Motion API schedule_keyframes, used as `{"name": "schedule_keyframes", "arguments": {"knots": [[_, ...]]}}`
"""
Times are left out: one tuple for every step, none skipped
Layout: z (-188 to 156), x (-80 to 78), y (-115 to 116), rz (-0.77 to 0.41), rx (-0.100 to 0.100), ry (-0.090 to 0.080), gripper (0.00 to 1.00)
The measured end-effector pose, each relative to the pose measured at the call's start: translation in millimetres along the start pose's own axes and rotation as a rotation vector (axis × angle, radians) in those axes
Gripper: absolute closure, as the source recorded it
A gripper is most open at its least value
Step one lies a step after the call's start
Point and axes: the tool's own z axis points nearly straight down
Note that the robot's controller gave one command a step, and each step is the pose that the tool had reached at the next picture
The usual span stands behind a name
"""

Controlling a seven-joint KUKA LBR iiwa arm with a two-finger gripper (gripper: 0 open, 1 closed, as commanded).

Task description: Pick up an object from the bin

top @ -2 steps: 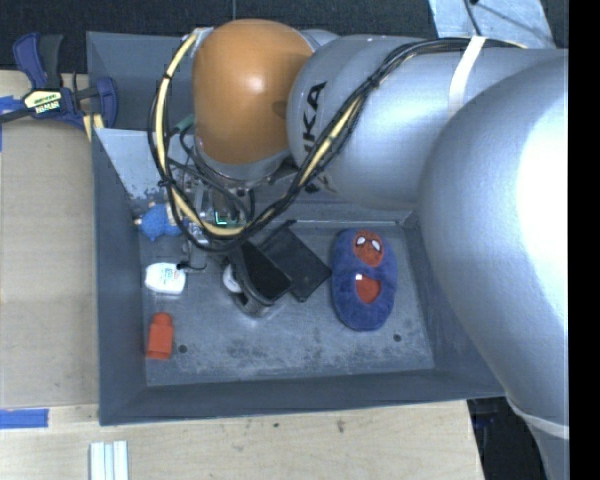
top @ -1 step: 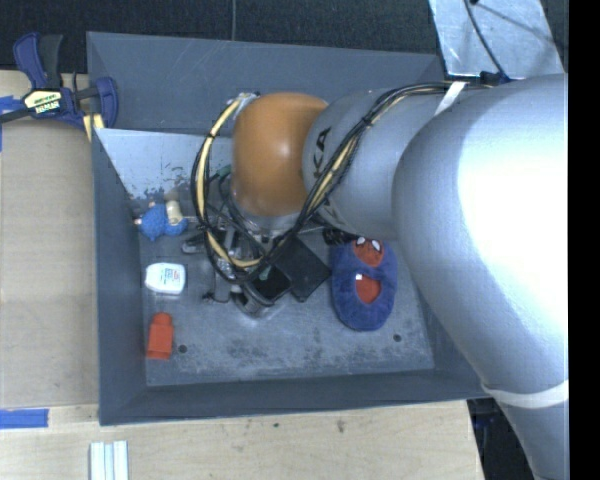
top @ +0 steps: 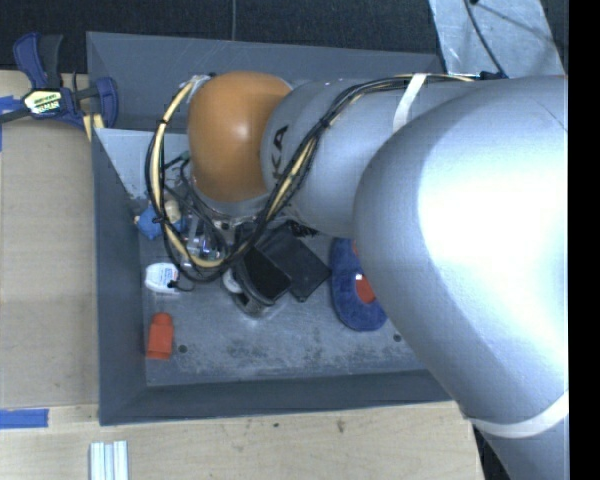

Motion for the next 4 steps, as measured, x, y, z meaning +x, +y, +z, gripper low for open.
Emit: {"name": "schedule_keyframes", "arguments": {"knots": [[-6,-15.3,-59,0.078,-0.01,-0.002,0.0],[25,-9.1,-78,0.283,-0.013,0.003,0.0],[23,18.6,-32,0.585,-0.013,0.002,0.0],[23,17.6,-34,0.585,-0.011,-0.001,1.0]]}}
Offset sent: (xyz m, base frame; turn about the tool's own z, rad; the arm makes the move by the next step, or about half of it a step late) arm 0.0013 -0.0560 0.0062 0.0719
